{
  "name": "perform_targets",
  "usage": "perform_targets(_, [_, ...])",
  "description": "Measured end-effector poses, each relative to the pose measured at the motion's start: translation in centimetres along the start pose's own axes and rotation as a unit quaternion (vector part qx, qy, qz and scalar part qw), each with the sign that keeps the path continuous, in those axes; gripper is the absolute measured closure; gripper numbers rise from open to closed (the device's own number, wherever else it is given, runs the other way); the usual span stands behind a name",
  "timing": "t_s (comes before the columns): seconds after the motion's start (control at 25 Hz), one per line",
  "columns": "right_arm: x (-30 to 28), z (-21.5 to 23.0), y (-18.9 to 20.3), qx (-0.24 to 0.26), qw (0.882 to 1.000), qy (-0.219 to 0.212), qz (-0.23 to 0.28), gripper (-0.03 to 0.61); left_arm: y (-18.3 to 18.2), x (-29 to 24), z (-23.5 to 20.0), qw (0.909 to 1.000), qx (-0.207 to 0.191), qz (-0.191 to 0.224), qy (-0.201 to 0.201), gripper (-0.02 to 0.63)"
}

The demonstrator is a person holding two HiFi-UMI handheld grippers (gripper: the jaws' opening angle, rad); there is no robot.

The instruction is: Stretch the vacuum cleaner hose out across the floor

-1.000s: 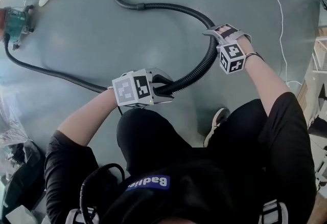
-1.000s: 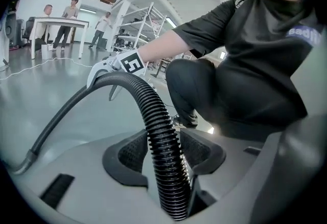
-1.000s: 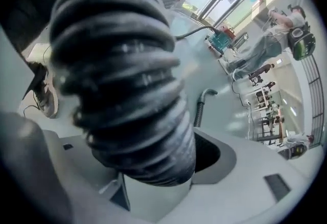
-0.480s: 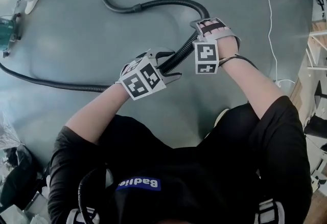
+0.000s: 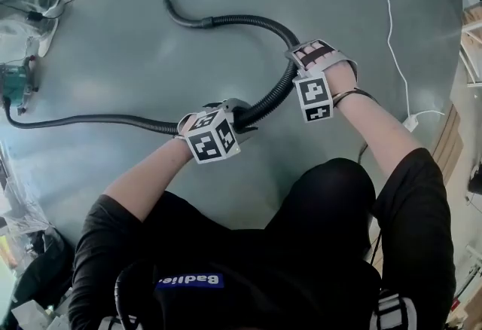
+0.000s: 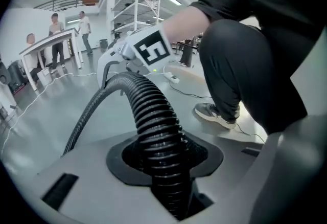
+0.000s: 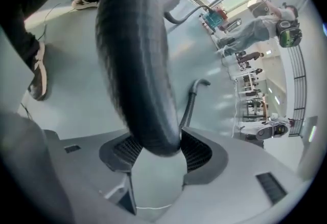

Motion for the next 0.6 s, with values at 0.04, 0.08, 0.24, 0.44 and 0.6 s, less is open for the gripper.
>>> perform_targets(0.04, [-0.6,-1.0,1.7,0.005,1.0,-0.011,0.015,0.362,0.1,-0.2,0.5,0.9999,-0.005,-0.003,0.013,0.449])
perform_targets(0.08, [-1.1,-1.8,2.9,0.008,0.999,-0.02,0.036,0.36,0.2,-0.1,1.0,0.9997,-0.007,-0.004,0.024,0.449])
perform_targets(0.24, [-2.9,-3.3,3.1,0.013,0.991,-0.038,0.13,0.359,1.1,1.0,2.3,0.998,-0.012,-0.006,0.062,0.448])
perform_targets(0.44, [-4.0,-2.3,1.0,-0.04,0.989,-0.003,0.14,0.402,2.8,1.1,2.4,0.9975,0.001,-0.011,0.07,0.43])
perform_targets(0.6, [-3.1,-1.7,0.2,-0.089,0.994,0.022,0.051,0.41,3.6,0.1,2.2,0.9971,0.0,-0.047,0.06,0.361])
Point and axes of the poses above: the fingertips, and each gripper's own axes: x backward along the fingers, z to its right, y out of its underside, the point moved 10 cm from there along x, backward along the fingers, and after that the axes turned 7 degrees about y, right-handed, at the moved point
